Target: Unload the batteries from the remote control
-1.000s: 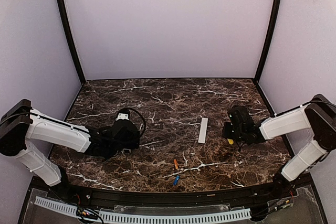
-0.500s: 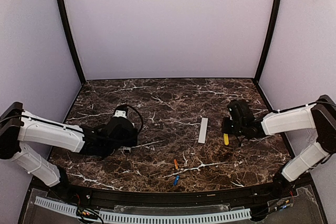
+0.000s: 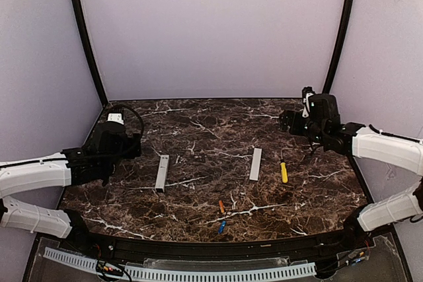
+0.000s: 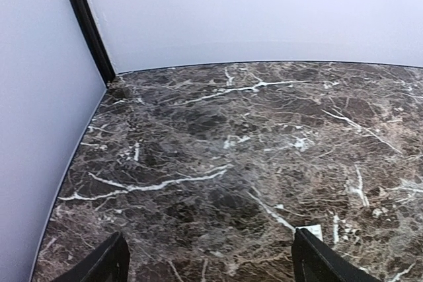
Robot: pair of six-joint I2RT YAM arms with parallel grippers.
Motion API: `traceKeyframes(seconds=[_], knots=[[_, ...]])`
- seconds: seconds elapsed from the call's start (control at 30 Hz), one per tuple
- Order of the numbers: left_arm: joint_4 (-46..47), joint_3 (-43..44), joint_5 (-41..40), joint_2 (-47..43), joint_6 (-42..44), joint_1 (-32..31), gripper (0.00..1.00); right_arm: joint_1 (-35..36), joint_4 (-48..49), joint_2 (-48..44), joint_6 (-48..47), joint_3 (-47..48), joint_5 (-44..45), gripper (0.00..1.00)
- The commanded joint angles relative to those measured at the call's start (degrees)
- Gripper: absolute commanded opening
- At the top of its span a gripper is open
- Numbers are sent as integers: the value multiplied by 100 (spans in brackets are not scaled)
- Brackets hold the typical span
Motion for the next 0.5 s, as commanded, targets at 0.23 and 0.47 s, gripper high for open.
traceKeyframes(seconds=[0.23,0.47], knots=[[1404,-549,-1601,121,1504,1163,88,-1244,-148,-229,-526,220,-344,99],[2295,-755,-1162,983,2329,1937,95,-2063,-17,-402,-743,-88,-411,99]])
